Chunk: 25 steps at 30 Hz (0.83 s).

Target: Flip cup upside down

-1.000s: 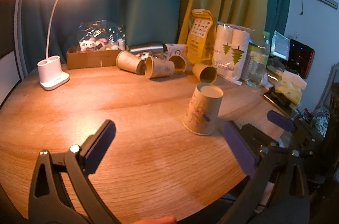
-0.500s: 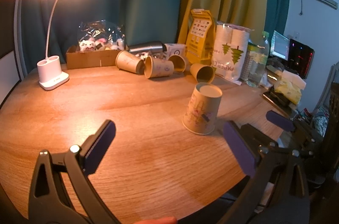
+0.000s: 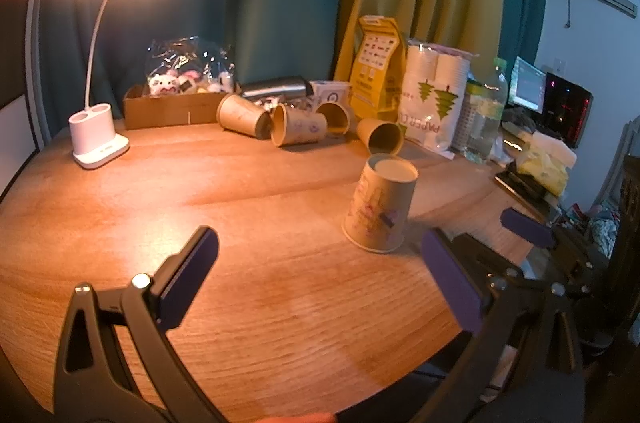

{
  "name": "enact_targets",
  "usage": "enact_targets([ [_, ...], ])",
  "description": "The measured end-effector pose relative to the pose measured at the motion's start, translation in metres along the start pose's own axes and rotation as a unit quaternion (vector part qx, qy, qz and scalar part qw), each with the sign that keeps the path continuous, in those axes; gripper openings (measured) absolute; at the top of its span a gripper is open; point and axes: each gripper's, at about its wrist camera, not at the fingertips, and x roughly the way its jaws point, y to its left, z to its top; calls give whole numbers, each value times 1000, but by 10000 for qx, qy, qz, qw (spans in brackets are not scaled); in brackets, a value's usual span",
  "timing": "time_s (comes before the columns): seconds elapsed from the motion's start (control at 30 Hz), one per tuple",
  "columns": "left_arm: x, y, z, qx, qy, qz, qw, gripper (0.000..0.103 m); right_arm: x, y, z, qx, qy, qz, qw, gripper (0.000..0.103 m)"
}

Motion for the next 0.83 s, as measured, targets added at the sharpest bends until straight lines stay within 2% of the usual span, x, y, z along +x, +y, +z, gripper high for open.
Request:
enact_targets([
  [0.83,-3,0,-1,-27,-31,32,10000,102,0,3,-1,12,6,3,10000,83],
])
